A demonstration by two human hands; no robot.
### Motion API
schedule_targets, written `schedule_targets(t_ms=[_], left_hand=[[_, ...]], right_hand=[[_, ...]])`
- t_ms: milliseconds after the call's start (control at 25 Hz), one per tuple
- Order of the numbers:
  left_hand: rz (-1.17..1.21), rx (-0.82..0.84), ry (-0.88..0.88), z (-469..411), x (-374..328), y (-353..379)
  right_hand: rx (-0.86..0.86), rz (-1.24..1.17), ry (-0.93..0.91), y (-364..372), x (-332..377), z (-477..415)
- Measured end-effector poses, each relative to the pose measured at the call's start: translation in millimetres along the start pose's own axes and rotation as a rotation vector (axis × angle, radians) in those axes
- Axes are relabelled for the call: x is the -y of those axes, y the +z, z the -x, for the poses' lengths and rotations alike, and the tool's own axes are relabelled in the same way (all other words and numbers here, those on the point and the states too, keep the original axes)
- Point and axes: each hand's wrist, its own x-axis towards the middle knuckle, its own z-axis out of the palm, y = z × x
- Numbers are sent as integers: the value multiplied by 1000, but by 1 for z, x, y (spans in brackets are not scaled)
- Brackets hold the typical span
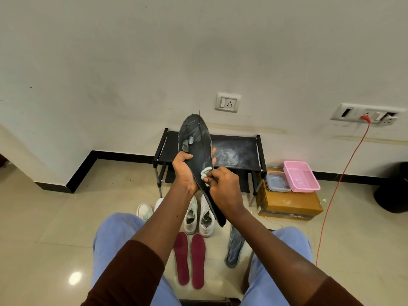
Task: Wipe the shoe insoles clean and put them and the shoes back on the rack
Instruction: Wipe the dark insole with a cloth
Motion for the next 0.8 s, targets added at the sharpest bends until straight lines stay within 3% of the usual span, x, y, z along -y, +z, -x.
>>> schedule_targets(t_ms=[160, 320, 640, 800], left_hand=[[-97, 10, -52, 8, 4, 4], [-153, 23, -72, 17, 6, 6], [23, -8, -2, 14, 3, 3], [77, -25, 23, 12, 2, -5]], right_hand=[[-64, 83, 41, 2, 2, -24], [-24, 127, 80, 0, 4, -59], [-24, 146, 35, 3, 5, -18], [105, 105, 75, -2, 0, 4]])
